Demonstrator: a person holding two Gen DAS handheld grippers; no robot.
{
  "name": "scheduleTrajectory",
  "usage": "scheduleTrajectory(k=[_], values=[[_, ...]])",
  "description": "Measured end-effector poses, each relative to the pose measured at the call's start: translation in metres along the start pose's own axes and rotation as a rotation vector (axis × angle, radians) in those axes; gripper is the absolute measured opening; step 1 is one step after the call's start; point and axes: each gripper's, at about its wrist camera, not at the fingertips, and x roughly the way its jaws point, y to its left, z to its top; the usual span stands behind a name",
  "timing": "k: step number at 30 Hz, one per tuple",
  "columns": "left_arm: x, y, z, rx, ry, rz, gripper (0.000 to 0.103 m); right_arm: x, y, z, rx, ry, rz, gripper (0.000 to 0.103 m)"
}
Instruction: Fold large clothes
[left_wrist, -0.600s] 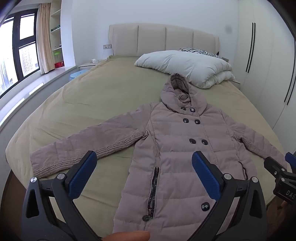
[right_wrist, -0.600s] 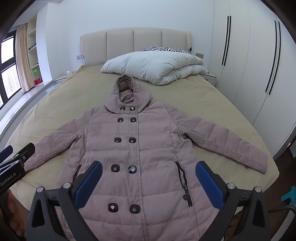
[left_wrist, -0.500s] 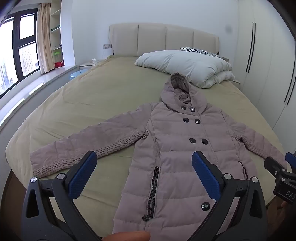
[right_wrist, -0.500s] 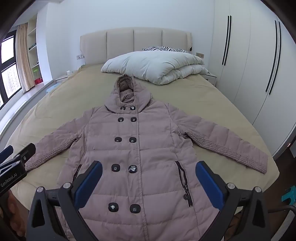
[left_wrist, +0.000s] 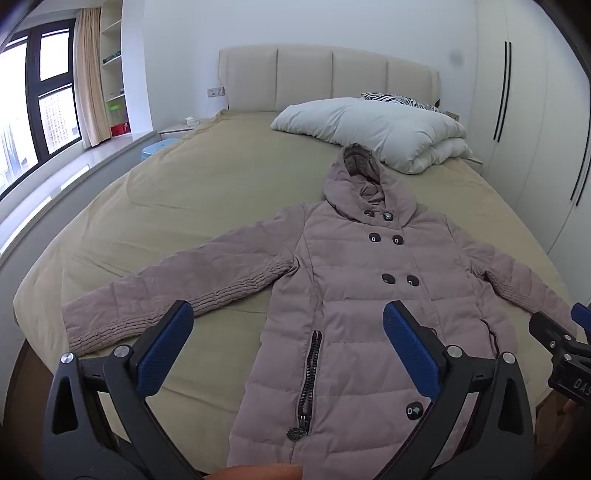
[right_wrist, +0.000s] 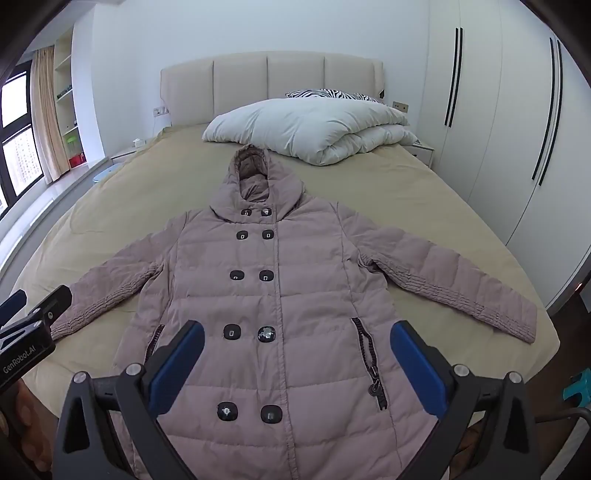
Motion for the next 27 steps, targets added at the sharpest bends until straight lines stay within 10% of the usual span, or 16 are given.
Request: scheduleTrajectory(k=[27], values=[[0.006,0.004,-0.004,0.005,0.01,0.011,0.103,0.005,0.003,-0.006,0.005,0.01,0.007,0.103]])
